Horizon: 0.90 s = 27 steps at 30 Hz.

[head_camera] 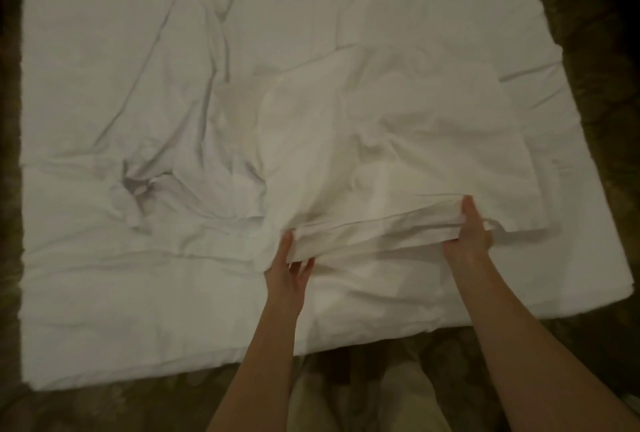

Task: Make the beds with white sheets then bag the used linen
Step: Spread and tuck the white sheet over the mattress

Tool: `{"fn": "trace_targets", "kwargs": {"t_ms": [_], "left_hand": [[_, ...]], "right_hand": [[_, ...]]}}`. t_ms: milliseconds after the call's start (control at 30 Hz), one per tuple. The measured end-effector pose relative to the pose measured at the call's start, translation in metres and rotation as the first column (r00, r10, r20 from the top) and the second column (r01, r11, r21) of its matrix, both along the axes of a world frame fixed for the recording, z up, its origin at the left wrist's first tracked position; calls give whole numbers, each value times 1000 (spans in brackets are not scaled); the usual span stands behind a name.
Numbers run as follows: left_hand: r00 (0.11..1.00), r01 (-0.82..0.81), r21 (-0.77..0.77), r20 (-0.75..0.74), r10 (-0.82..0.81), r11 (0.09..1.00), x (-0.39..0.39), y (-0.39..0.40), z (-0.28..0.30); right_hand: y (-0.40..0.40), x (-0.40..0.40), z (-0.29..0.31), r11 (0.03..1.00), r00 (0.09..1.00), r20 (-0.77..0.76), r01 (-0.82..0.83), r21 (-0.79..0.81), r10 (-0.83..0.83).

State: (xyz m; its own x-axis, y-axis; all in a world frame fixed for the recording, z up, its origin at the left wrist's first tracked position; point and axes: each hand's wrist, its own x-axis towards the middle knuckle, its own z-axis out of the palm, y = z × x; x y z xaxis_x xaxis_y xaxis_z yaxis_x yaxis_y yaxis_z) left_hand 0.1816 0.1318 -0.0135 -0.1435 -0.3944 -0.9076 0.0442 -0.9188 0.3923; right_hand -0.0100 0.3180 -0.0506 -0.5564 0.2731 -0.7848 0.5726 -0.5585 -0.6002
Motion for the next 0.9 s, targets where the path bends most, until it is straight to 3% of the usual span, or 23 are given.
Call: {"fn": "trace_targets", "kwargs": {"t_ms": [167,233,367,400,467,533,633,800,900], "left_hand": [[998,60,6,6,-60,998,17,-12,6],[992,122,30,-42,-120,992,25,-20,9],[985,121,60,-127,-113,991,48,-48,10],[988,128,39,-97,-124,991,52,-55,9],[977,198,-58,98,-192,978,59,-66,1],[905,360,-196,312,-290,912,58,-72,-1],[821,535,-380,445,-358,755,42,-84,3],[751,651,-494,528,-395,576,-12,-122,13],[740,669,-480,500,-450,567,-47,-155,7]], "right_hand": [[-41,52,10,929,955,102,-239,-282,277],[-60,69,15,940,948,141,-247,-237,285],[-64,70,26,990,982,127,-132,-57,139],[-60,69,27,994,987,116,-108,-28,110],[-59,70,25,991,990,62,-124,-53,127],[-67,78,23,967,968,87,-221,-130,233],[-87,94,16,896,903,153,-353,-270,402],[-109,120,10,901,885,215,-360,-243,412],[-118,130,14,886,879,202,-371,-279,432]]}}
